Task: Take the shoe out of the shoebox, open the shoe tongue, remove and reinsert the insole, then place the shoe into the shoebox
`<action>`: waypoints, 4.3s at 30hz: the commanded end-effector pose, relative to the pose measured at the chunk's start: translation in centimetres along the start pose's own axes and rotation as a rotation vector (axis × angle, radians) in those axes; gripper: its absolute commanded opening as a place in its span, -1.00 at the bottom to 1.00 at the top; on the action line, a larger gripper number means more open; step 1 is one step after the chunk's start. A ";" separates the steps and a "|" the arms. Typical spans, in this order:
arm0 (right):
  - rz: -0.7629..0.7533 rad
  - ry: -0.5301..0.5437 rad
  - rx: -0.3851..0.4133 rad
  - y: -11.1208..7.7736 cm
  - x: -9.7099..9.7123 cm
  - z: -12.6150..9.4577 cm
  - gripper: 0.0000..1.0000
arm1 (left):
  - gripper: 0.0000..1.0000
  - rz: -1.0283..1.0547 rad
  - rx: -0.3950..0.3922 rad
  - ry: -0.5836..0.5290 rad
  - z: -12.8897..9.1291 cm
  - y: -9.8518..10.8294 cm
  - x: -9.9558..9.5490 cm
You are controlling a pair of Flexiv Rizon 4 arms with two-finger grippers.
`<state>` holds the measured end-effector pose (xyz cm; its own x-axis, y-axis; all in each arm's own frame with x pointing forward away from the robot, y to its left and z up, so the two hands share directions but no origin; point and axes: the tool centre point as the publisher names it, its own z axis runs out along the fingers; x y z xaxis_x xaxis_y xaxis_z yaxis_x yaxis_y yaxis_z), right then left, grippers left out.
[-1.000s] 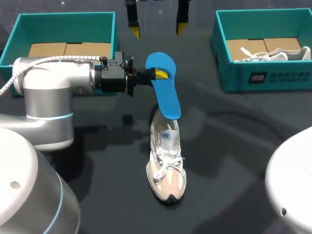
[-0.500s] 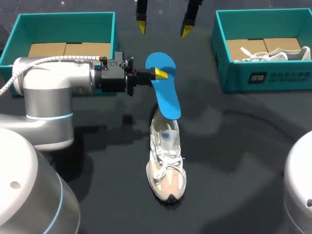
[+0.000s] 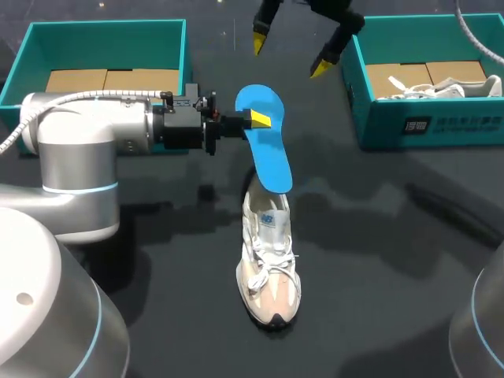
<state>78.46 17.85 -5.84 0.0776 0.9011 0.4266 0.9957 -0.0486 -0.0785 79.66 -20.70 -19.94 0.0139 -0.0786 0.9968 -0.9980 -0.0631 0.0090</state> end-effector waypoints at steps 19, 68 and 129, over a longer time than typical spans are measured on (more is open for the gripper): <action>0.034 0.610 -0.067 -1.6 -4.5 2.8 1.00 | -1.00 0.000 0.002 -0.001 0.1 0.1 0.0; -0.017 0.901 -0.121 -2.3 -7.0 8.6 1.00 | -1.00 0.727 0.000 0.182 -2.2 -3.3 3.2; -0.028 0.920 -0.121 -2.2 -7.2 8.5 1.00 | -1.00 2.429 -0.032 0.155 -1.9 -2.0 4.9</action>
<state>75.32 15.03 -16.38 0.0097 0.2070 0.9783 0.9926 -0.1203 0.0156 81.57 -19.18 -14.95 -0.6677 0.0818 -0.7400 0.7423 -0.0024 -0.6701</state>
